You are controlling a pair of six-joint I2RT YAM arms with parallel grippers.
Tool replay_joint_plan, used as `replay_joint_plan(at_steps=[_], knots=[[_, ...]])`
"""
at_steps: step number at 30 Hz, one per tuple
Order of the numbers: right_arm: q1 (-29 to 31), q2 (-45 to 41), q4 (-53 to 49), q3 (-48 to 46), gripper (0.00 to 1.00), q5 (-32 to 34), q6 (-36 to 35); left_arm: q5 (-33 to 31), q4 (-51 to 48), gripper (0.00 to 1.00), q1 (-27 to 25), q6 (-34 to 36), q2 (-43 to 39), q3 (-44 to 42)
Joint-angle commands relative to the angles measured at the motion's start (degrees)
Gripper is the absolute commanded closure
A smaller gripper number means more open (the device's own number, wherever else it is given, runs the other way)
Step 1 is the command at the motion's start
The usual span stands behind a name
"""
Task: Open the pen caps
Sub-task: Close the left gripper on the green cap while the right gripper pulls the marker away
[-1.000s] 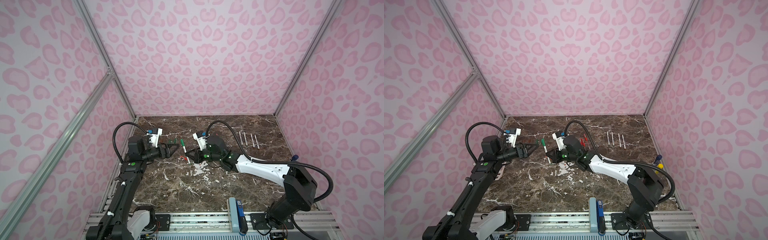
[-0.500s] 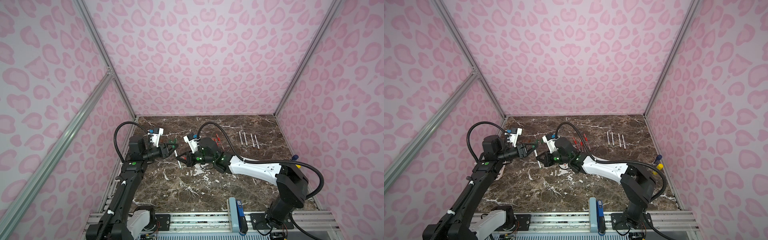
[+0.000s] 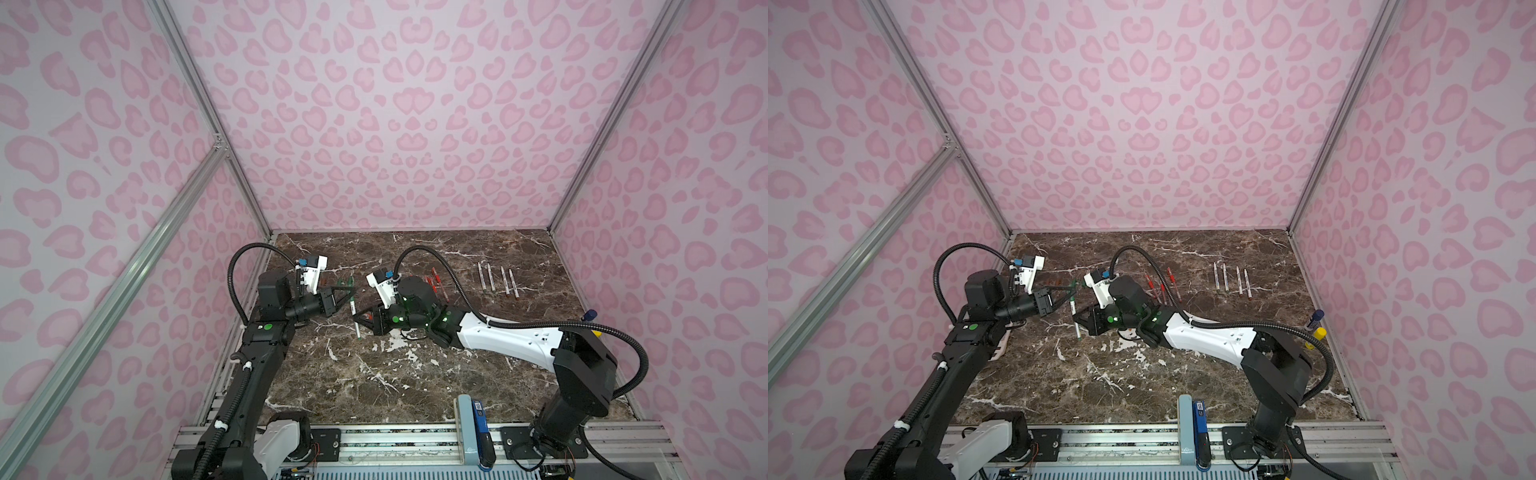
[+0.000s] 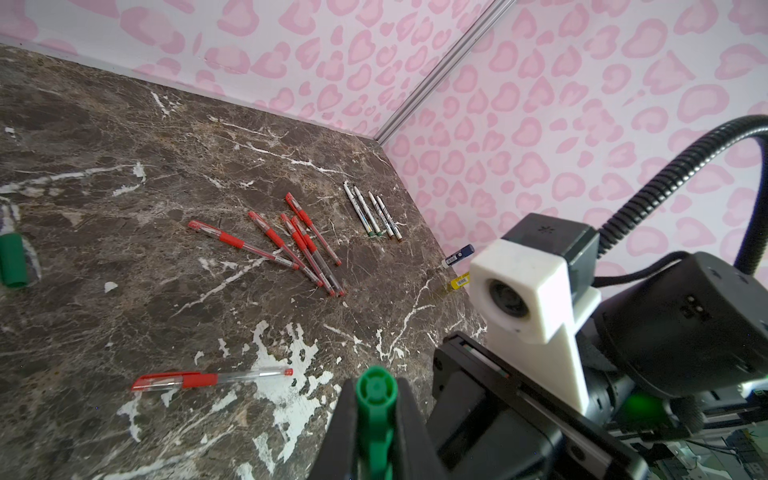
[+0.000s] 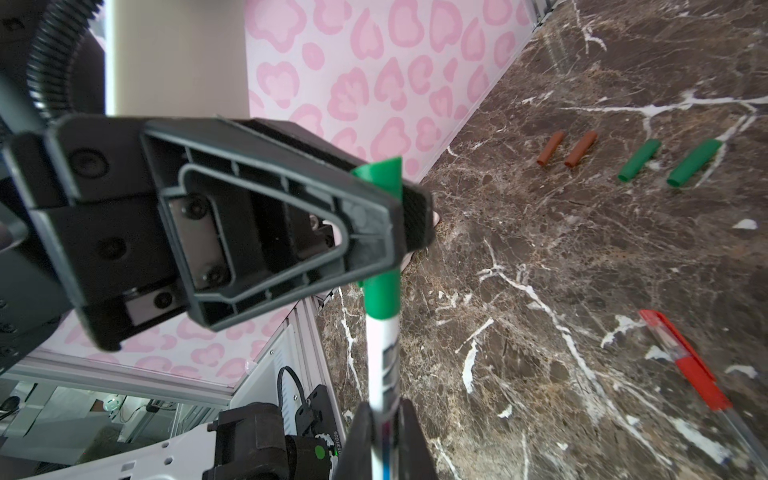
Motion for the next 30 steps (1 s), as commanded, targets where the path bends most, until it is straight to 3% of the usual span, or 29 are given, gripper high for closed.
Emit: replay_joint_plan(at_steps=[1, 6, 10, 13, 22, 30], knots=[[-0.06, 0.81, 2.77, 0.31, 0.78, 0.44, -0.84, -0.23, 2.96, 0.96, 0.08, -0.52, -0.36, -0.42], [-0.32, 3.17, 2.00, 2.82, 0.77, -0.18, -0.95, -0.58, 1.94, 0.96, 0.26, -0.64, -0.26, 0.16], [-0.41, 4.58, 2.56, 3.71, 0.87, -1.52, 0.12, -0.32, 3.02, 0.96, 0.37, -0.92, -0.24, -0.54], [-0.46, 4.18, 3.18, 2.82, 1.00, -0.95, -0.09, -0.55, 2.55, 0.96, 0.38, -1.19, -0.31, -0.04], [0.23, 2.16, 5.89, -5.92, 1.00, -0.82, 0.74, -4.96, -0.16, 0.96, 0.59, -1.41, 1.01, 4.19], [0.22, -2.23, 7.17, -13.66, 1.00, 0.73, 1.45, -7.71, -4.49, 0.96, 0.35, -2.36, 9.53, 13.82]])
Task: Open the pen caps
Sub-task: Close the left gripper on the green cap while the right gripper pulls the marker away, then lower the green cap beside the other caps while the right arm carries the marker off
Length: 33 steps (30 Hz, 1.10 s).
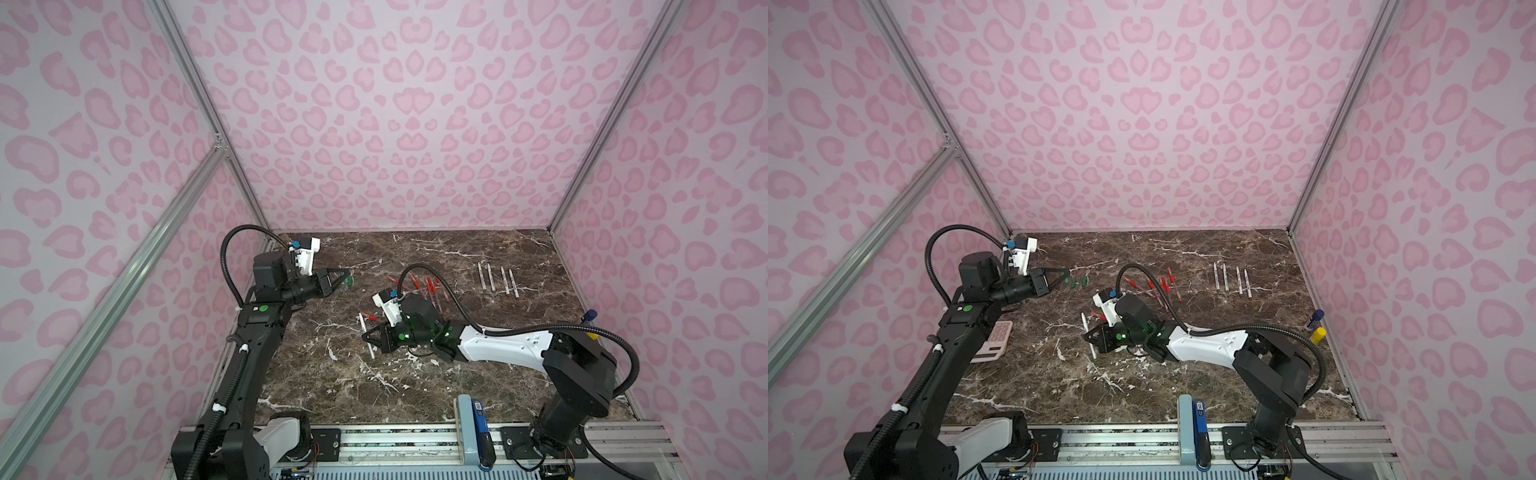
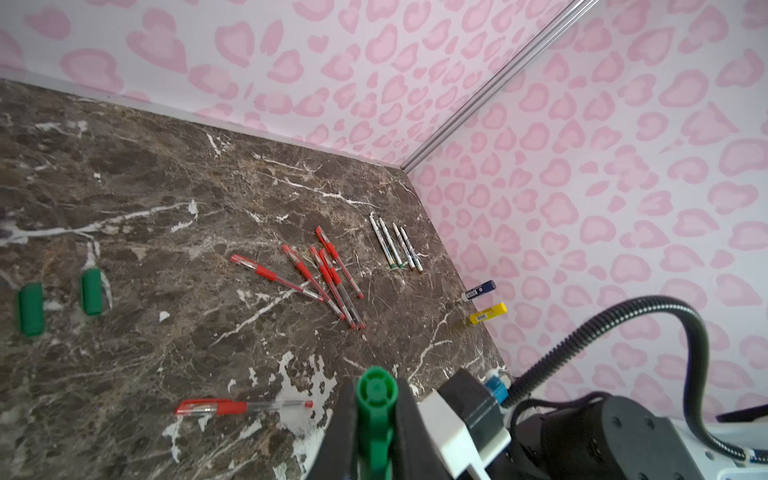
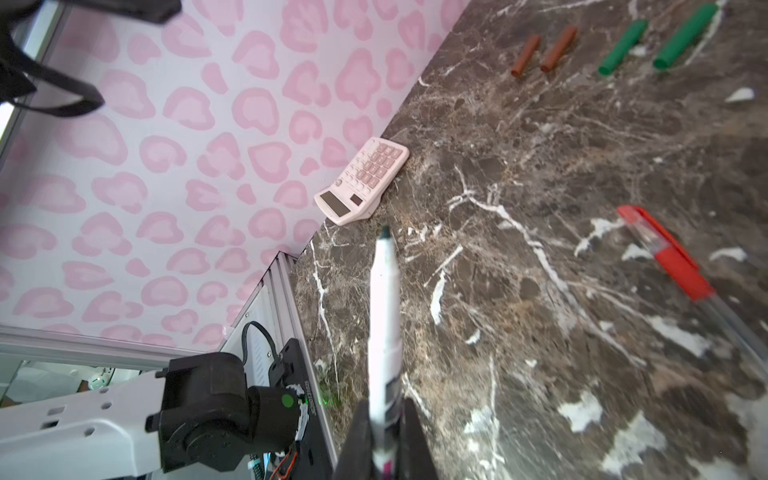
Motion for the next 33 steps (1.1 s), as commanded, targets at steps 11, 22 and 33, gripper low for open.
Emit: replay_joint_plan(at_steps=[11, 22, 33], knots=[[-2.92, -18.25, -10.48, -11.07, 1.00, 12.25, -1.90, -14.07, -17.36, 0.97, -4.78, 6.20, 24.56, 19.64], [-5.47, -37.28, -26.97, -16.09, 1.00, 26.76, -3.42, -27.59, -34.01, 0.96, -9.72, 12.99, 51.89, 43.02], [-7.51, -46.66, -32.60, -18.11, 1.00, 29.72, -3.07, -34.69, -41.51, 0.90, -10.93, 14.98, 69.28, 60.66]])
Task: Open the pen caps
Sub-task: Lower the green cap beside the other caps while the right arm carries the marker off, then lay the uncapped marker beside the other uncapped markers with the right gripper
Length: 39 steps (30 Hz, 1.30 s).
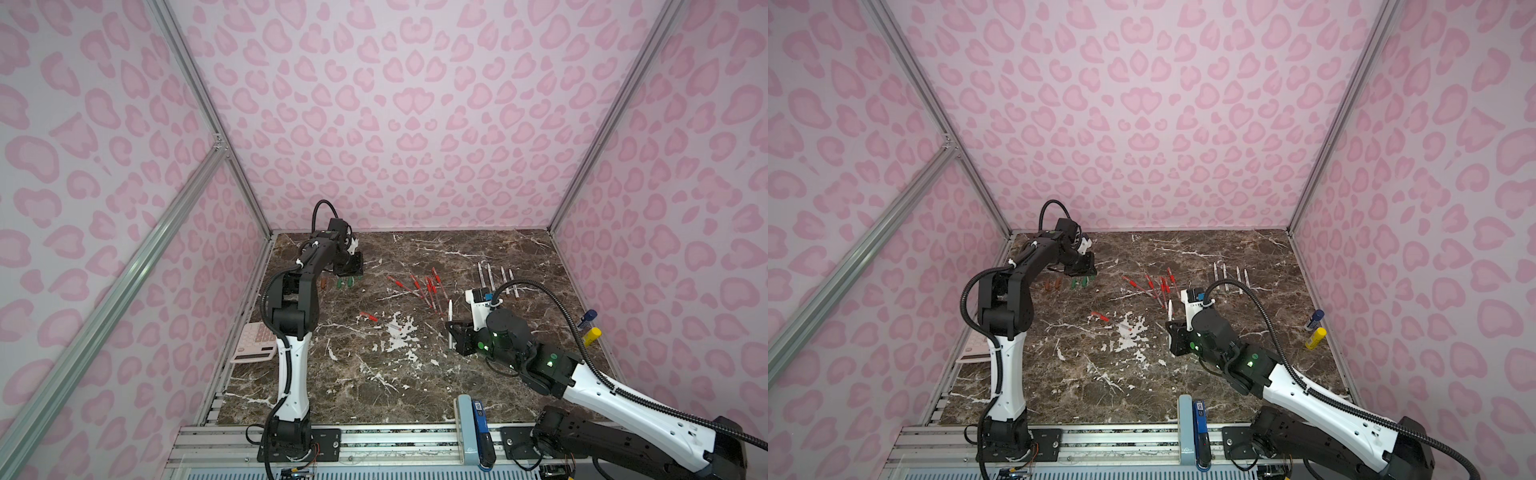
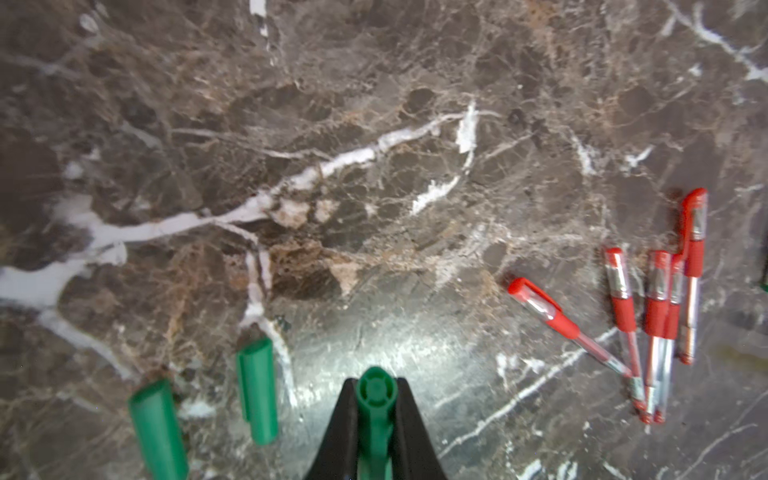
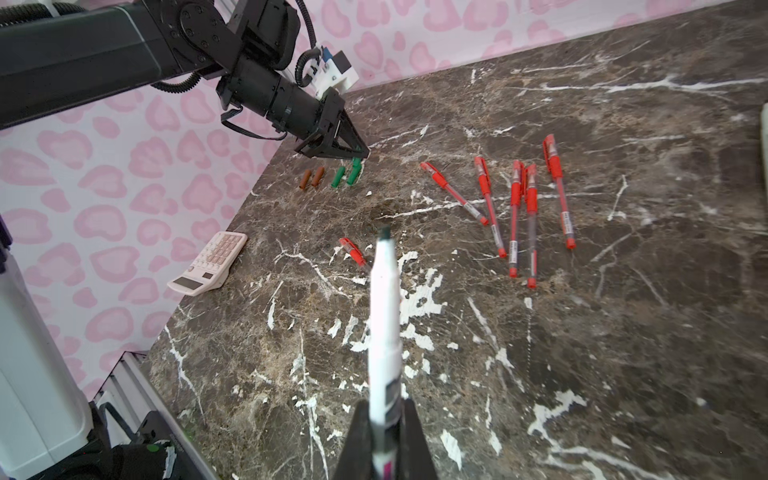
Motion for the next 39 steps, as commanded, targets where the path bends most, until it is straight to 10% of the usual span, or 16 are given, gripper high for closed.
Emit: replay_joint_plan(at_steps=[1, 23, 29, 39], knots=[[-0.38, -1.13, -1.70, -0.96, 1.00, 1.95, -0.27, -2.91, -4.11, 0.89, -0.40, 1.17, 3.16, 3.60], [-2.68, -0.64, -1.44, -0.42, 1.00, 0.90, -1.49, -8.23, -4.51, 0.68, -0.86, 0.61, 2.94, 4.46], [-5.72, 1.04, -4.04, 2.08, 1.00, 0.35, -4.68, -5.68, -2.80, 0.65, -1.78, -0.40, -7.08, -0.60], [-18.46, 11.42, -8.13, 11.08, 1.00, -5.96, -13.05, -1.59, 5.42, 0.30, -3.80, -0.75, -34.99, -24.27]])
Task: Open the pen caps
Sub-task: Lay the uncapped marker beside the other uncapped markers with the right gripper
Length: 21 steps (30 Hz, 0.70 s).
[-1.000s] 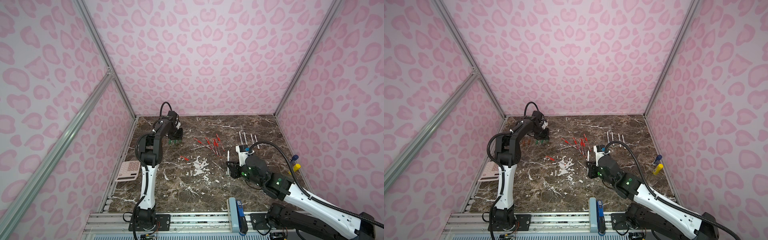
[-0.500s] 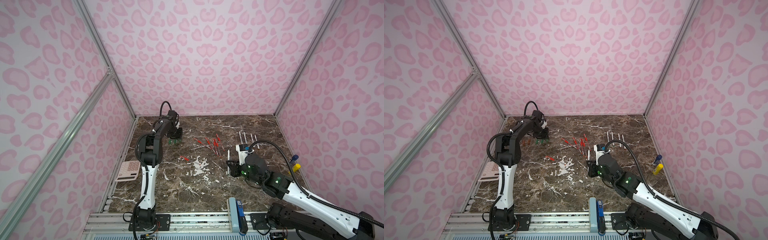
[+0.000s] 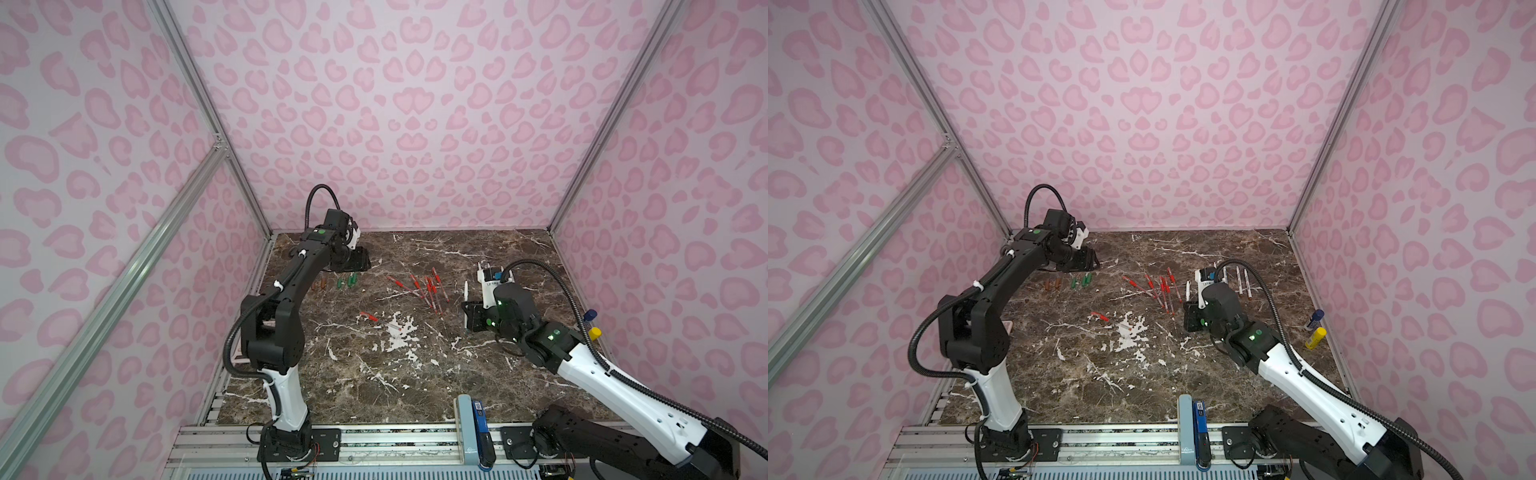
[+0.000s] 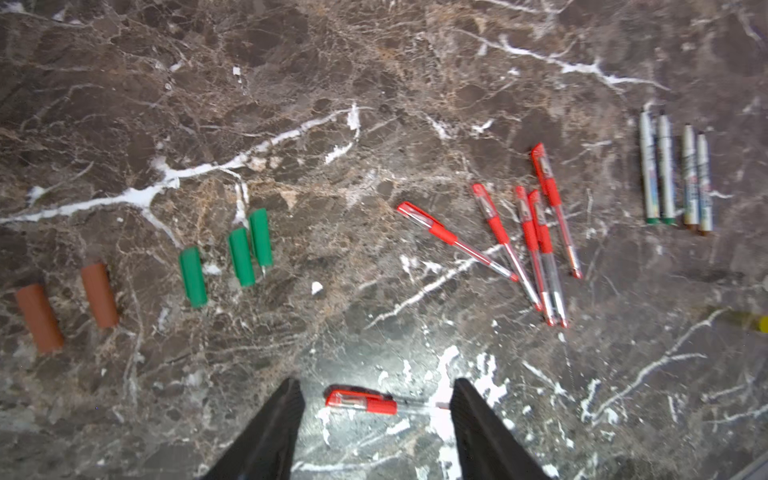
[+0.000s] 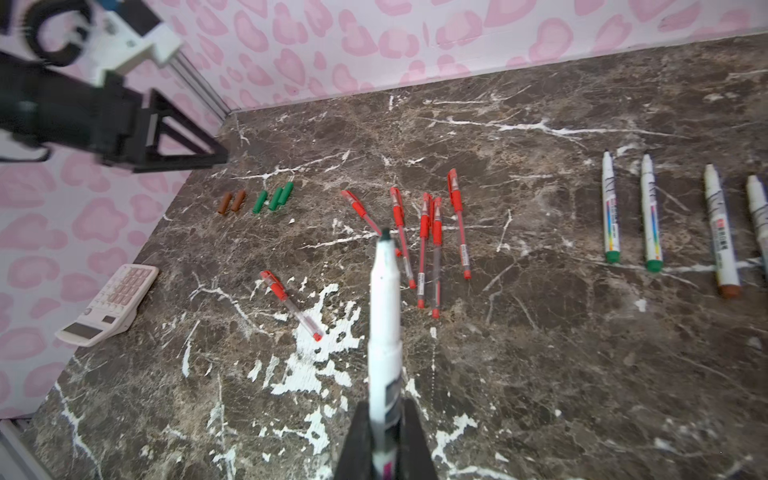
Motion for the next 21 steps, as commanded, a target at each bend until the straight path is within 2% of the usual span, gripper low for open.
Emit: replay_joint_plan(at_steps=[1, 8, 12, 17, 21], knots=[[-3.39, 3.91, -2.33, 3.14, 1.00, -2.96, -4.90, 1.23, 4.46, 0.27, 0.13, 0.56, -8.55, -7.64], [-10.37, 16.92, -7.16, 13.14, 1.00, -2.70, -12.39, 0.13, 14.71, 0.12, 0.25, 3.83, -29.36, -26.87], [-13.74, 25.52, -10.16, 20.00, 1.00, -2.62, -16.27, -0.13, 19.44, 0.09, 0.97, 6.12, -38.53, -35.99], [-16.70, 36.41, -13.48, 29.09, 1.00, -2.97, -19.14, 2.42, 23.31, 0.05, 4.80, 7.18, -46.22, -43.56], [-18.86, 44.97, -16.04, 37.54, 1.00, -2.49, -19.78, 5.45, 24.45, 0.01, 8.28, 6.99, -49.38, -46.16]])
